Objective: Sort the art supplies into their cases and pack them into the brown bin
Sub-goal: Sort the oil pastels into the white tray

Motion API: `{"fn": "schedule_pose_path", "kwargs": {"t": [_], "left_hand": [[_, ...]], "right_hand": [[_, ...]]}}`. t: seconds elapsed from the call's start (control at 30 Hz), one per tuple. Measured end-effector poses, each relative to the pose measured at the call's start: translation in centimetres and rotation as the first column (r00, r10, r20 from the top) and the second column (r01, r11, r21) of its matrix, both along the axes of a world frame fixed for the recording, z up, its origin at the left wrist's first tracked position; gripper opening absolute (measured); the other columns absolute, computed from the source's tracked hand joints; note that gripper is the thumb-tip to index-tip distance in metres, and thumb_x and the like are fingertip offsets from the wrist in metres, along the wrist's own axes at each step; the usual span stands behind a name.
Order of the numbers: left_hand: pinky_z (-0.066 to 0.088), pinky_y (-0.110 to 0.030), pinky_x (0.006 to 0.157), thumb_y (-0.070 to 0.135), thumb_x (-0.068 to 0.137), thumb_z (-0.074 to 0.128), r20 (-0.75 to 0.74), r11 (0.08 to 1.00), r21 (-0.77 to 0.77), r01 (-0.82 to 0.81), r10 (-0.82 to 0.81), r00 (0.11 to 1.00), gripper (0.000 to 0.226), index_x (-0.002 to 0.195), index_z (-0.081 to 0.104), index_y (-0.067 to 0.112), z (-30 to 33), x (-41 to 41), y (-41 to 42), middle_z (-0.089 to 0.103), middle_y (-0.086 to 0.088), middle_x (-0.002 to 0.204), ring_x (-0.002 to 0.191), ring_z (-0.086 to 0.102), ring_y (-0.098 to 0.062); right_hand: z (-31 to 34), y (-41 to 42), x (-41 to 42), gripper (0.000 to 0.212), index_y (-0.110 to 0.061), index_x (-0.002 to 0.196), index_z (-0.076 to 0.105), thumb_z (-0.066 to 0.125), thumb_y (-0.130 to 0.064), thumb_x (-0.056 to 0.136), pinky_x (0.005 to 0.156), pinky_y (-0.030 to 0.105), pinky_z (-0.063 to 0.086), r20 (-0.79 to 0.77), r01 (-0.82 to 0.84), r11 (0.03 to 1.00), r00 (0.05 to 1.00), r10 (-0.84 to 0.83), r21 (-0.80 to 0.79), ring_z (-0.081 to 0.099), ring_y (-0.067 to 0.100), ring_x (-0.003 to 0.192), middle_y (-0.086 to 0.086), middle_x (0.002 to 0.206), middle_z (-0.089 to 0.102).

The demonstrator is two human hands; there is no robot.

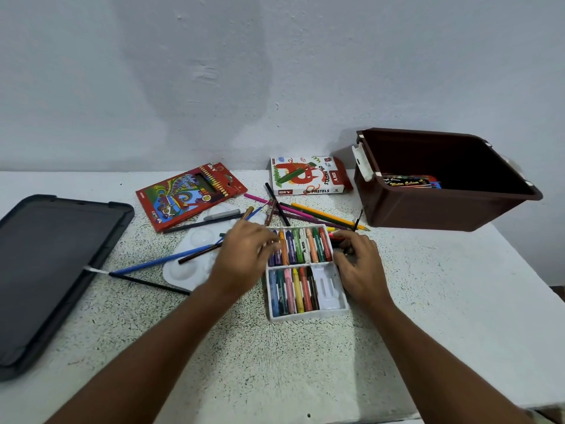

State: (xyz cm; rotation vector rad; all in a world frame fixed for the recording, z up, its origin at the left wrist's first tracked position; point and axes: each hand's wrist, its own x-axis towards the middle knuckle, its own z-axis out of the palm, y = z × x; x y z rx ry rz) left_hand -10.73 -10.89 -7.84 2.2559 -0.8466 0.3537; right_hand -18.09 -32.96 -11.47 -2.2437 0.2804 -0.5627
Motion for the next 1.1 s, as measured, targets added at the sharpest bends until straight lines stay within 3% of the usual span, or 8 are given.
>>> {"fn": "schedule_pose_path", "kwargs": {"t": [0.1,0.27,0.57,0.83,1.1], "left_hand": [[0.032,-0.030,0.074,0.020,0.084,0.070,0.008,0.993,0.027,-0.118,0.118,0.993,0.014,0.094,0.073,0.010,0.1,2.0,1.5,0.067,-0.005,0.090,0.091,0.049,-0.021],[0.039,-0.038,0.078,0.020,0.086,0.069,-0.008,0.965,0.086,-0.247,0.249,0.968,0.020,0.103,0.071,0.009,-0.7,3.2,2.2,0.065,-0.008,0.100,0.097,0.050,-0.031],[0.044,-0.043,0.084,0.024,0.089,0.062,-0.067,0.929,0.198,-0.312,0.330,0.941,0.025,0.109,0.070,0.012,-1.1,6.7,3.1,0.067,-0.014,0.103,0.097,0.055,-0.033],[0.044,-0.043,0.082,0.031,0.096,0.050,-0.137,0.890,0.317,-0.328,0.385,0.913,0.027,0.105,0.070,0.015,-0.5,6.9,0.8,0.068,-0.008,0.100,0.100,0.049,-0.032],[0.045,-0.043,0.087,0.027,0.091,0.059,-0.260,0.878,0.304,-0.370,0.450,0.855,0.024,0.111,0.065,0.014,-0.3,7.3,0.0,0.069,-0.009,0.101,0.106,0.050,-0.033]], "right_hand": [[0.3,0.1,-0.2,0.035,-0.032,0.114,0.060,0.055,-0.040,0.080,0.082,0.040,0.045,-0.003,-0.005,1.000,1.000,0.005,0.013,0.048,0.011,0.097,-0.011,0.100,0.058],[0.6,-0.1,-0.9,0.071,-0.044,0.128,0.046,0.064,-0.071,0.065,0.088,0.031,0.038,-0.087,-0.147,0.986,0.986,0.141,-0.073,0.039,0.011,0.113,-0.011,0.115,0.046],[0.5,-0.1,-0.8,0.077,-0.051,0.129,0.042,0.066,-0.074,0.060,0.088,0.028,0.034,-0.105,-0.175,0.974,0.981,0.161,-0.144,0.033,0.007,0.113,-0.014,0.117,0.038],[0.6,0.1,-0.8,0.062,-0.051,0.127,0.041,0.057,-0.069,0.070,0.091,0.033,0.038,-0.062,-0.118,0.989,0.992,0.112,-0.093,0.035,0.007,0.113,-0.013,0.115,0.042],[0.5,0.1,-0.7,0.062,-0.042,0.129,0.046,0.056,-0.067,0.073,0.088,0.030,0.038,-0.052,-0.093,0.993,0.995,0.089,-0.074,0.037,0.007,0.111,-0.014,0.112,0.045]]}}
